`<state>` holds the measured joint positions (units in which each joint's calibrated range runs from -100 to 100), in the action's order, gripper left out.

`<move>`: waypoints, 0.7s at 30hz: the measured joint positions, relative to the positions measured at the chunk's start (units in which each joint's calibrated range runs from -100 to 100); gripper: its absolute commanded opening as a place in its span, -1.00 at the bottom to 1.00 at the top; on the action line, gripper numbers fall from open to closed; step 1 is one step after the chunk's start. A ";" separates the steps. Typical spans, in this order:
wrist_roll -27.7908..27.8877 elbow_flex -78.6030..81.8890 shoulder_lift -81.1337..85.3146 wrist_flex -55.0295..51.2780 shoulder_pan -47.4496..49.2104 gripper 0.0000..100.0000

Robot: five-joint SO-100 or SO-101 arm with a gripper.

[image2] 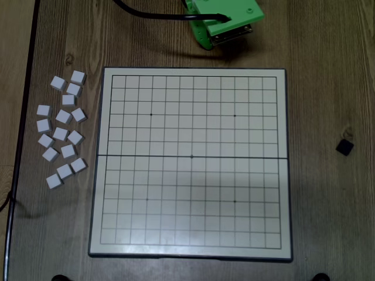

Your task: Grasp a Black stone and put it on the board on position (0,0).

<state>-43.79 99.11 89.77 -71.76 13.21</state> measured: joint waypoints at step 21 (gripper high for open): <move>-2.54 0.00 -2.01 1.27 2.48 -0.87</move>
<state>-46.32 99.11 87.76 -70.49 15.69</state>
